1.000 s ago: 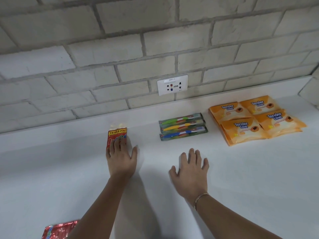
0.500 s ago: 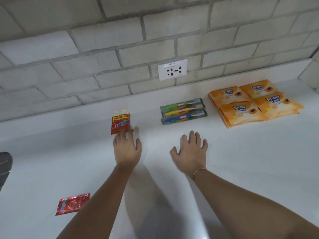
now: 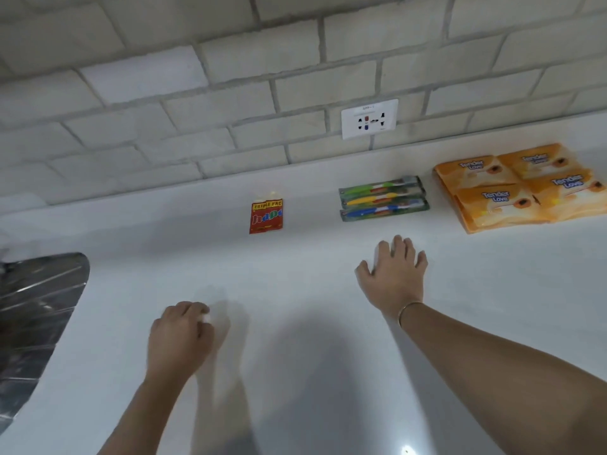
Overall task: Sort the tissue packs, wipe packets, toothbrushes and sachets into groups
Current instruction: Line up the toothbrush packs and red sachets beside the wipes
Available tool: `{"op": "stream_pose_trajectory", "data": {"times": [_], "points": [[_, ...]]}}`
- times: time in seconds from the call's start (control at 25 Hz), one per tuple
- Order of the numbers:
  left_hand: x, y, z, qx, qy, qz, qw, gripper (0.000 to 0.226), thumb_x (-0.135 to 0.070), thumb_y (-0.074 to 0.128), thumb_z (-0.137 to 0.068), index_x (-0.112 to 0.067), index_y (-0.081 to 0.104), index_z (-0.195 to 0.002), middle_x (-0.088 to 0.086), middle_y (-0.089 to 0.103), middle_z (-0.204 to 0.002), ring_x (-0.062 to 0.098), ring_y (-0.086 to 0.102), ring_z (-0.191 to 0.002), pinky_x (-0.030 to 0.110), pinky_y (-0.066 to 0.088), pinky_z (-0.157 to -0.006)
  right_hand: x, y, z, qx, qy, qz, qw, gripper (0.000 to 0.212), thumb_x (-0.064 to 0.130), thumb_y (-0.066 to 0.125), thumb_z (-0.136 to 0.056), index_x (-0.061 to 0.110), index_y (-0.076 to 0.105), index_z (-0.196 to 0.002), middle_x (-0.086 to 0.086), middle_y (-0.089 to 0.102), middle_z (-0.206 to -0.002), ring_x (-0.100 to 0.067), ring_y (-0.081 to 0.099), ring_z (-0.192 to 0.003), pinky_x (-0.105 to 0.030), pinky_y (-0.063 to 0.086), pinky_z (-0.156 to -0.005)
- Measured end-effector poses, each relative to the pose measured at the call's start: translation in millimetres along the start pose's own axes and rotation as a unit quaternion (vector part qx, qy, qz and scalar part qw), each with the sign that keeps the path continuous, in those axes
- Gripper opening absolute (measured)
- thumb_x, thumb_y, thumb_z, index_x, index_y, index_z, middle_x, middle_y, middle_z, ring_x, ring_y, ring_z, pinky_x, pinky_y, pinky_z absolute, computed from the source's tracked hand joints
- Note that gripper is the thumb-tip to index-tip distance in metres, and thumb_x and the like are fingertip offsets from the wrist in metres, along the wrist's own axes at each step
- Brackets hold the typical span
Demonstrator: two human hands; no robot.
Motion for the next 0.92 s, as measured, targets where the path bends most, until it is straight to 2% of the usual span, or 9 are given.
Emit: {"op": "stream_pose_trajectory", "data": {"times": [0.08,0.2,0.32,0.4,0.48,0.56,0.68,0.8,0.92], "points": [[40,0,12,0.023,-0.016,0.006,1.000,0.030,-0.008,0.066,-0.078,-0.014,0.077,-0.105,0.005,0.075,-0.105,0.033,0.069,-0.094,0.044,0.057,-0.076,0,0,-1,-0.002,-0.002,0.002,1.000,0.064,0.055,0.038,-0.090,0.013,0.052,-0.136,-0.020,0.039,-0.157,-0.039,0.026,-0.149,-0.063,0.020,-0.120],[63,15,30,0.058,0.038,0.037,0.997,0.045,0.005,0.074,-0.080,-0.014,0.073,-0.121,0.002,0.072,-0.120,0.031,0.069,-0.105,0.046,0.059,-0.084,-1,-1,-2,-0.004,-0.001,0.005,1.000,0.063,0.056,0.036,-0.090,0.014,0.052,-0.135,-0.018,0.040,-0.155,-0.038,0.026,-0.148,-0.063,0.021,-0.119],[53,22,45,0.017,0.036,0.034,0.999,0.046,0.005,0.080,-0.079,-0.012,0.074,-0.120,0.007,0.072,-0.110,0.036,0.069,-0.095,0.046,0.058,-0.075,-1,0,0,-0.004,-0.003,0.010,1.000,0.064,0.056,0.035,-0.091,0.014,0.051,-0.136,-0.019,0.039,-0.156,-0.038,0.027,-0.148,-0.062,0.021,-0.119],[33,20,48,-0.007,0.025,0.044,0.999,0.037,-0.007,0.078,-0.080,-0.017,0.074,-0.116,0.004,0.072,-0.099,0.037,0.067,-0.086,0.045,0.055,-0.068,0,1,0,-0.004,-0.003,0.011,1.000,0.064,0.056,0.035,-0.091,0.014,0.051,-0.137,-0.019,0.039,-0.156,-0.038,0.026,-0.149,-0.062,0.021,-0.120],[8,17,43,-0.019,0.019,0.069,0.997,0.031,-0.019,0.070,-0.080,-0.021,0.073,-0.110,0.000,0.070,-0.094,0.033,0.066,-0.083,0.044,0.054,-0.067,0,1,0,-0.004,-0.002,0.010,1.000,0.064,0.056,0.035,-0.091,0.015,0.051,-0.137,-0.018,0.039,-0.156,-0.038,0.026,-0.149,-0.062,0.021,-0.120],[-23,12,31,-0.023,0.025,0.110,0.993,0.022,-0.016,0.072,-0.084,-0.023,0.073,-0.106,-0.004,0.068,-0.093,0.029,0.067,-0.085,0.044,0.053,-0.070,0,1,0,-0.002,-0.001,0.006,1.000,0.063,0.056,0.036,-0.091,0.015,0.051,-0.136,-0.018,0.039,-0.157,-0.037,0.025,-0.149,-0.062,0.021,-0.120],[-80,-1,8,-0.063,0.063,0.142,0.986,0.018,-0.020,0.060,-0.088,-0.025,0.074,-0.098,-0.007,0.068,-0.095,0.022,0.067,-0.086,0.041,0.051,-0.073,1,2,1,-0.001,-0.001,0.004,1.000,0.063,0.056,0.037,-0.091,0.015,0.051,-0.137,-0.018,0.038,-0.158,-0.038,0.025,-0.150,-0.062,0.020,-0.121],[-125,-7,-19,-0.111,0.110,0.164,0.974,0.017,-0.008,0.065,-0.089,-0.018,0.074,-0.097,-0.003,0.070,-0.099,0.022,0.066,-0.089,0.040,0.048,-0.076,2,1,1,-0.004,0.000,0.002,1.000,0.064,0.056,0.038,-0.090,0.015,0.052,-0.137,-0.019,0.039,-0.158,-0.038,0.026,-0.150,-0.062,0.020,-0.120],[-147,9,-40,-0.089,0.134,0.204,0.966,0.025,0.009,0.072,-0.084,-0.013,0.075,-0.097,0.003,0.071,-0.108,0.024,0.067,-0.099,0.037,0.053,-0.083,2,0,1,-0.002,0.000,0.000,1.000,0.063,0.056,0.039,-0.091,0.016,0.053,-0.137,-0.019,0.039,-0.159,-0.038,0.026,-0.150,-0.062,0.019,-0.121]]}}
Point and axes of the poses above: each hand's wrist, its own z-axis away from the middle knuckle, its own y-axis out of the palm, x = y × z, the point moved 6 cm from there along -z, towards the middle knuckle
